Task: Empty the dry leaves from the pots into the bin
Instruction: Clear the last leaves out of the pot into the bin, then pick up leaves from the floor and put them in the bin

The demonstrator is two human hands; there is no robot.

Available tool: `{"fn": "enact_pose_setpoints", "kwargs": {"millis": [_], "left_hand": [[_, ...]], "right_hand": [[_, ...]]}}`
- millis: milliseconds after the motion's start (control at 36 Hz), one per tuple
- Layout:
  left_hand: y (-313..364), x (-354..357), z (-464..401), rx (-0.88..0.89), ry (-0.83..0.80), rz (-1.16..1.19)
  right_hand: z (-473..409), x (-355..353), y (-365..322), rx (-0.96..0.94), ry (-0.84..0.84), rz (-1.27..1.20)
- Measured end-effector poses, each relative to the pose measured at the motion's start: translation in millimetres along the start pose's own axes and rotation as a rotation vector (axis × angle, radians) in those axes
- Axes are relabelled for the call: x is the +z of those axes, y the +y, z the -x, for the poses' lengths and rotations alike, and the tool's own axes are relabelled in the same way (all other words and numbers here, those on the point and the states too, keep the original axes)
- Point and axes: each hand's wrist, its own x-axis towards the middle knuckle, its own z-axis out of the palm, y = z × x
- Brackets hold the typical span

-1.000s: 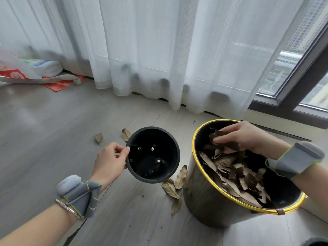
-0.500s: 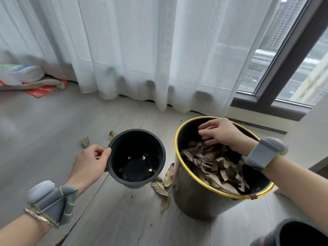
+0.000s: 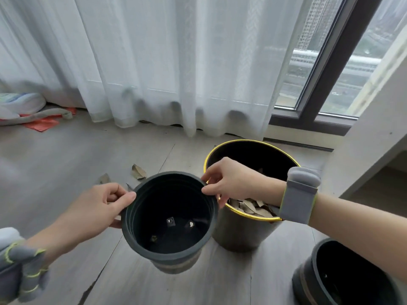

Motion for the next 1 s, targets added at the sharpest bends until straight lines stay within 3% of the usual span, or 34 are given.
{"fn": "enact_pose_setpoints", "kwargs": {"millis": [333, 639, 1000], "left_hand": [[-10.4, 92.8, 27.9, -0.098, -0.563, -0.165], [-13.4, 196.3, 4.6, 0.018, -0.744, -0.187], [-18.4, 255.7, 0.0, -0.001, -0.716, 0.096]], "right_hand": [[109.7, 33.3, 87.7, 0.136, 0.148, 0.188], [141.9, 45.6, 171.1, 0.515, 0.315, 0.182], [137.7, 29.8, 186.6, 0.678, 0.252, 0.59]]}}
